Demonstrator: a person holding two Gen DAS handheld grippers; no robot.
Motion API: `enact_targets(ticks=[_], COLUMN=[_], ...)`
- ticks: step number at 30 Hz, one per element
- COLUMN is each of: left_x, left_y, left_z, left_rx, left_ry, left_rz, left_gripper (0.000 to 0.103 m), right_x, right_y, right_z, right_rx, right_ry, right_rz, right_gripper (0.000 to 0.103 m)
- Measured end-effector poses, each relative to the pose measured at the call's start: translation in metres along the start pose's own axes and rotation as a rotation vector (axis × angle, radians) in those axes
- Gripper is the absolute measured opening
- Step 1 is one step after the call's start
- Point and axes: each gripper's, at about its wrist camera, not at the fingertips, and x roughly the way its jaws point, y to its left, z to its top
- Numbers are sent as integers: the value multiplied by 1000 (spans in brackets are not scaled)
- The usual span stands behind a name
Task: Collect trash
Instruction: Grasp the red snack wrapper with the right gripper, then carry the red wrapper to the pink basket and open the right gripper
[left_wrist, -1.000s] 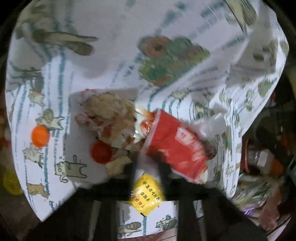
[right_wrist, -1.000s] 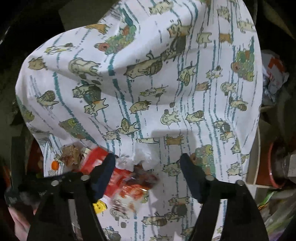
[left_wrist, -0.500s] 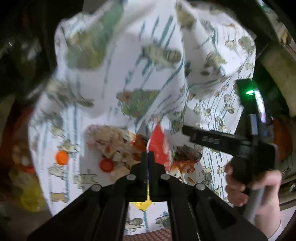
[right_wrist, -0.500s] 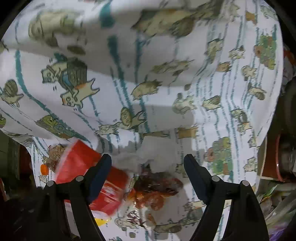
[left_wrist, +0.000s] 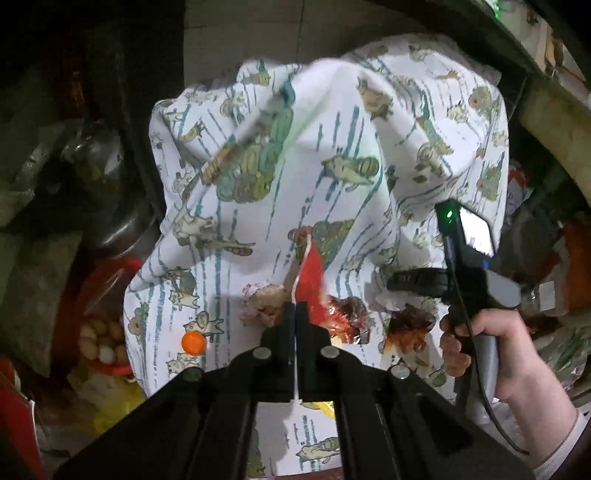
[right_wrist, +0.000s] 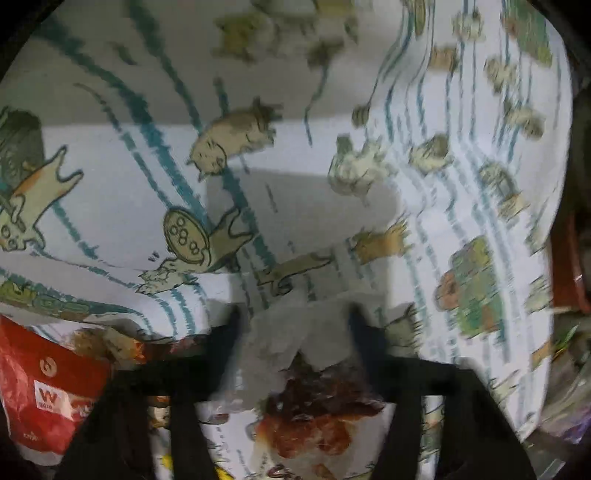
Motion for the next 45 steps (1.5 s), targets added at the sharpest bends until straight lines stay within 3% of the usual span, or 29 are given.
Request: enact_targets(ticks=[3, 8, 13, 16, 22, 29, 36, 45], left_x=[-7, -20, -38, -53, -105, -155, -159, -94], left_y=[-1, -5, -13, -24, -54, -51, -53, -39], left_z=[0, -1, -7, -10, -21, -52, -105, -162], left_rx=[5, 4, 18, 5, 82, -17, -65, -165], left_ry=[-30, -62, -96, -100, -173, -118, -48, 151], left_rz=[26, -2, -26, -32, 2, -34, -39, -22], left_gripper=[0, 0, 0, 0, 0, 0, 0, 0], right_x=[-8, -60, -107, -140, -215, -268, -246, -179], right_y=[-4, -6, -15, -14, -14, -9, -27, -23], right_z=[-2, -8, -22, -27, -75, -161, -210, -241], right_rx=[-3, -67, -105, -134, -208, -279, -252, -233], right_ry=[-23, -170, -239, -288, -373, -411, -323, -162], right_rz=[-4, 20, 81, -53, 46, 156, 193, 161], right_gripper=[11, 10, 10, 10, 10, 10, 10, 10])
